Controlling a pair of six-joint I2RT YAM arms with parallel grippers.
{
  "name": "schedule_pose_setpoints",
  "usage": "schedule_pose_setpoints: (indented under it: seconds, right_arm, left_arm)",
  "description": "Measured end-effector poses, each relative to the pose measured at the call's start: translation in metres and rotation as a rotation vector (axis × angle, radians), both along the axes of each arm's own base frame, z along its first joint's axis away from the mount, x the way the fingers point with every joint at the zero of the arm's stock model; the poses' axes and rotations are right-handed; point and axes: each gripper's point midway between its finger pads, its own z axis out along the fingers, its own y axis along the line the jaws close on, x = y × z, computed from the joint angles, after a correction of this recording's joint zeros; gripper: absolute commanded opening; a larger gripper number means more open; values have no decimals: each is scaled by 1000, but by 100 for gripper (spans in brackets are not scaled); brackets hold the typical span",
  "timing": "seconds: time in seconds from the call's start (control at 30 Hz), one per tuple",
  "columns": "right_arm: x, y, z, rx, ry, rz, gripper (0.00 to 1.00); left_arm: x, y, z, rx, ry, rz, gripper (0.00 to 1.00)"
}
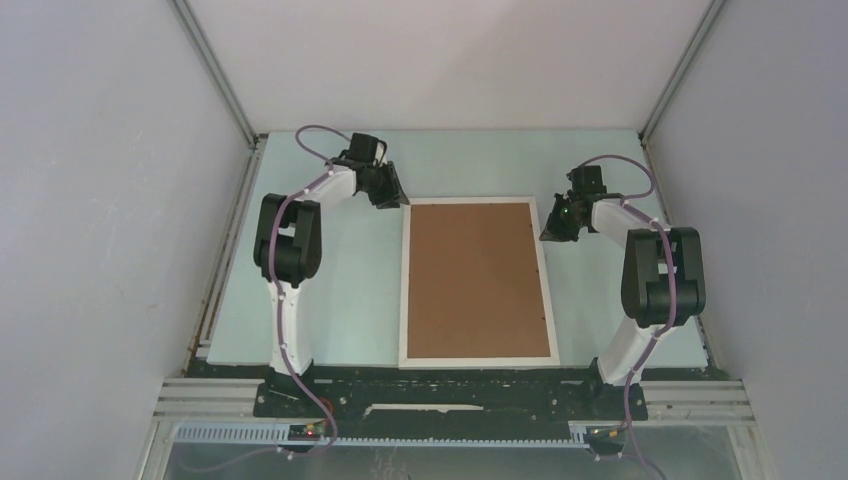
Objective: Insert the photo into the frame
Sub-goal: Install the photo frame at the center of the board.
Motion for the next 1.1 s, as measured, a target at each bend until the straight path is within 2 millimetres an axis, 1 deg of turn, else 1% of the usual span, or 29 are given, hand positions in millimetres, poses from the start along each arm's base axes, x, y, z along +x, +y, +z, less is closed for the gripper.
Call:
schedule_pose_setpoints:
  seconds: [0.1,0.2,0.43,0.57,0.6,0.67,0.73,0.83,1.0,1.03,1.1]
  right_arm:
    - [0,0,0,0,0,0,0]
    - [0,0,0,0,0,0,0]
    - [0,0,0,0,0,0,0]
    - [0,0,0,0,0,0,0]
    - [0,0,0,0,0,0,0]
    - [0,0,0,0,0,0,0]
    - [0,0,0,0,0,0,0]
    - [0,0,0,0,0,0,0]
    - [0,0,0,0,0,1,0]
    - [0,0,0,0,0,1,0]
    - [0,1,0,1,0,2,0]
  left_arm:
    - [0,0,0,0,1,0,36]
    - [-1,-1,-2,1,4,-3,40]
    - [-4,-10,-3,2,6,-21,35]
    - [-5,-12,-3,7,4,-23,32]
    - [-5,-11,-3,8,4,-23,33]
    - [-5,-11,-3,8,5,-22,38]
    - [-5,-11,-3,7,4,-22,41]
    - [-5,-12,-5,0,-1,-24,41]
    - [-11,-11,-17,-23,16,-22,37]
    - [-10,-11,-16,-37,10,-20,39]
    - [-11,-9,-16,-59,0,-13,45]
